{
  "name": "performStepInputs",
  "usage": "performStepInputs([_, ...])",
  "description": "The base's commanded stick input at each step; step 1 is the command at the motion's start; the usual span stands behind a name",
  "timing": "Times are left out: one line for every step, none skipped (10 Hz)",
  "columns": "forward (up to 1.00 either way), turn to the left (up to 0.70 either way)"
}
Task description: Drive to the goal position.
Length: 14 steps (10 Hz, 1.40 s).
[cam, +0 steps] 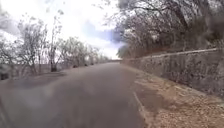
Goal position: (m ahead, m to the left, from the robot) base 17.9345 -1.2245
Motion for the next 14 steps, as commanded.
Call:
performStepInputs([0.7, 0.0])
performStepInputs([0.7, 0.0])
performStepInputs([0.7, 0.0])
performStepInputs([0.7, 0.0])
performStepInputs([0.7, 0.0])
performStepInputs([0.7, 0.0])
performStepInputs([0.7, 0.0])
performStepInputs([0.7, 0.0])
performStepInputs([0.7, 0.0])
performStepInputs([0.7, 0.0])
performStepInputs([0.7, 0.0])
performStepInputs([0.7, 0.0])
performStepInputs([0.7, 0.0])
performStepInputs([0.7, 0.0])
